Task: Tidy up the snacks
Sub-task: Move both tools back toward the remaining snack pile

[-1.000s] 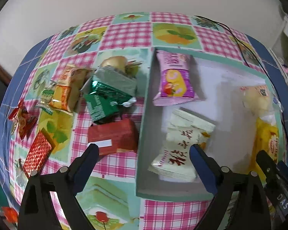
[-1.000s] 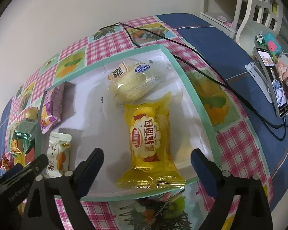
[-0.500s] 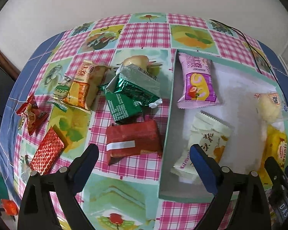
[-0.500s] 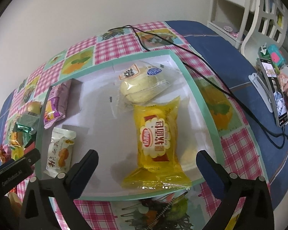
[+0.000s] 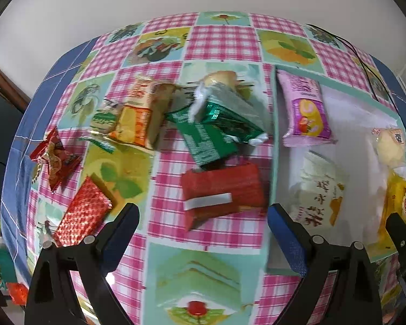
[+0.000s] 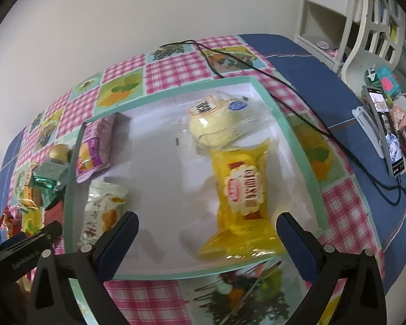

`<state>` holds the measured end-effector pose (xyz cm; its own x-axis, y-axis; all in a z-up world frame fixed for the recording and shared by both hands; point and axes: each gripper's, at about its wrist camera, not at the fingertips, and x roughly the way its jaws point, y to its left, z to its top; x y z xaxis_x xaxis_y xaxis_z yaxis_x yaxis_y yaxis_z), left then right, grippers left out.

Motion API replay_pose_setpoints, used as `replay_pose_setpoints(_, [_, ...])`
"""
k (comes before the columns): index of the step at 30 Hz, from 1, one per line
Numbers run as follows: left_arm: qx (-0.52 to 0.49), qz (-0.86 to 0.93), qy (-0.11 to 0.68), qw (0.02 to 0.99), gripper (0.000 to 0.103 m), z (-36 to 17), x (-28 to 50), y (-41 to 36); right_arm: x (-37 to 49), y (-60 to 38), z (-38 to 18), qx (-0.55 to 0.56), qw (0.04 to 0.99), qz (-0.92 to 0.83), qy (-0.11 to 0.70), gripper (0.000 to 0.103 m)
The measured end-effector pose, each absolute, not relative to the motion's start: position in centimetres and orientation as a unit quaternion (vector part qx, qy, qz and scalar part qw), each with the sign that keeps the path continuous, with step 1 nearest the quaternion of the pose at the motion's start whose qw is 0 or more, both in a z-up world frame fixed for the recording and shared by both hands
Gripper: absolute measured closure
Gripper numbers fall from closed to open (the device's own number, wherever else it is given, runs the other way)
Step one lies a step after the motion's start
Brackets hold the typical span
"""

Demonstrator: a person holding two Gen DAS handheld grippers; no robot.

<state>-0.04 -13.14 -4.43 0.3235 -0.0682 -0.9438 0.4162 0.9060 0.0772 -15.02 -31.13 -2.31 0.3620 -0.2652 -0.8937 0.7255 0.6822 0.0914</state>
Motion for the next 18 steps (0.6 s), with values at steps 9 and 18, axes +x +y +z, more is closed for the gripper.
replay_pose_setpoints(9, [0.136,-0.129,0.567,0.803,0.007,-4.0,2.0,-9.5,-13.0,-28.2,-1.8,0.239,0.791,-0.303,0.475,0.000])
replay_pose_setpoints(18, [0.111,-0.093,0.573,0.807,0.007,-3.8,4.5,-4.5,-10.0,-23.8,-1.8,0.231,0.802,-0.260,0.486,0.000])
